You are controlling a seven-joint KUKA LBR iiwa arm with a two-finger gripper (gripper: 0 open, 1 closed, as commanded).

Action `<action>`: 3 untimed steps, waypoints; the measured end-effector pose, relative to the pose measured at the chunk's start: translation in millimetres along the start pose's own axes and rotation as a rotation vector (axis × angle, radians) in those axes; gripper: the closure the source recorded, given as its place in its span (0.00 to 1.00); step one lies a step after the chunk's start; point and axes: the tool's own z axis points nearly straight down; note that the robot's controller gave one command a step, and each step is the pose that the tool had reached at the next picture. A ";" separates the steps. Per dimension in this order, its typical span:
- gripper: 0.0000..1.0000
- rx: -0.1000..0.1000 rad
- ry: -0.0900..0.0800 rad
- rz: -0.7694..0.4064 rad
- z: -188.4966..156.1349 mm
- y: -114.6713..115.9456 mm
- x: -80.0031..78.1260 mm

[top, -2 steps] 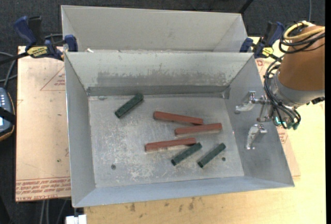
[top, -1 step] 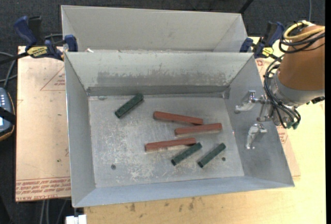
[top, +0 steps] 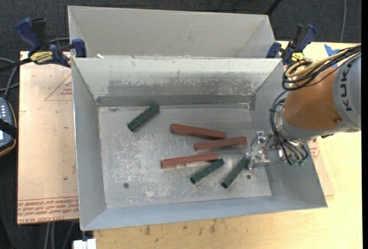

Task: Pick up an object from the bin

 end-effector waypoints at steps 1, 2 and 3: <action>0.00 -0.001 0.008 0.000 0.7 -0.1 2.0; 0.00 -0.001 0.007 -0.001 0.7 0.0 1.7; 1.00 0.003 -0.013 -0.363 -0.2 66.3 5.4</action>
Offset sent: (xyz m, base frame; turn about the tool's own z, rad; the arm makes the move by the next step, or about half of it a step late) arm 0.0000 0.0000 0.0000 0.0000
